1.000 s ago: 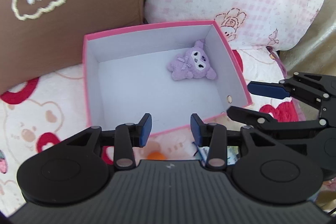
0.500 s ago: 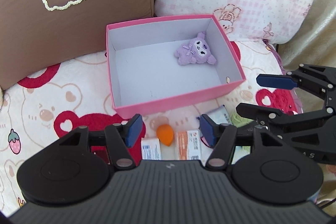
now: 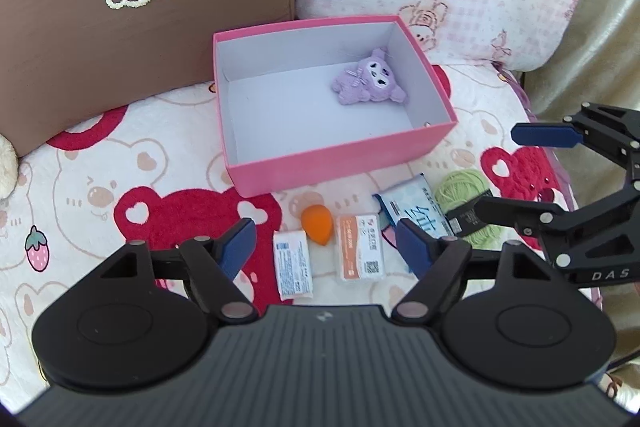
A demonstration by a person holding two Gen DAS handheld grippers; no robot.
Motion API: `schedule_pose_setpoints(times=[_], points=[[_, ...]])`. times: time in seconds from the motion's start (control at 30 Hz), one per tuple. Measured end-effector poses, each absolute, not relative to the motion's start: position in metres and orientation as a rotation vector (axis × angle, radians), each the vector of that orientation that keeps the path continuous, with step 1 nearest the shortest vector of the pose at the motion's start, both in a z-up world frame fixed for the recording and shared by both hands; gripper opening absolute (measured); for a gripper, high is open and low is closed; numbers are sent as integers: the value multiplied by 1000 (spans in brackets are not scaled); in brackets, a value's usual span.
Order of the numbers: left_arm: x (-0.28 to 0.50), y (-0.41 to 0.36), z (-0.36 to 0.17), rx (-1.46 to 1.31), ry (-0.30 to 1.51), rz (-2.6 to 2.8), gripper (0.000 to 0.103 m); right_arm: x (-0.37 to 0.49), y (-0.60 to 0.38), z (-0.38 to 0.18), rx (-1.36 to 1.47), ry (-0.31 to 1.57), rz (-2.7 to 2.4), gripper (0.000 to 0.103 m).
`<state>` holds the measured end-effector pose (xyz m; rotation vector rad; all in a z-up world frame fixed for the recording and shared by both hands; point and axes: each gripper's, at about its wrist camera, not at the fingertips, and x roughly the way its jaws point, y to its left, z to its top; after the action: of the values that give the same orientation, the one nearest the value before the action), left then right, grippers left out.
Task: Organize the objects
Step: 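Move the left tool toward the green yarn ball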
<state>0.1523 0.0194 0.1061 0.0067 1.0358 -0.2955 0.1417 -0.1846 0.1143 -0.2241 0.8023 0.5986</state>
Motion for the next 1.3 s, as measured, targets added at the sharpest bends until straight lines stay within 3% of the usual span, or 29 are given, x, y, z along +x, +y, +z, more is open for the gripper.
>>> schedule_pose_setpoints(times=[0.2, 0.9, 1.3], points=[[137, 16, 101, -5, 1050, -324, 78, 123, -190, 112, -254, 789, 624, 89], [96, -4, 90, -19, 1070, -414, 94, 72, -213, 99, -305, 793, 653, 89], [117, -29, 63, -140, 1075, -505, 94, 43, -225, 77, -447, 625, 585, 89]])
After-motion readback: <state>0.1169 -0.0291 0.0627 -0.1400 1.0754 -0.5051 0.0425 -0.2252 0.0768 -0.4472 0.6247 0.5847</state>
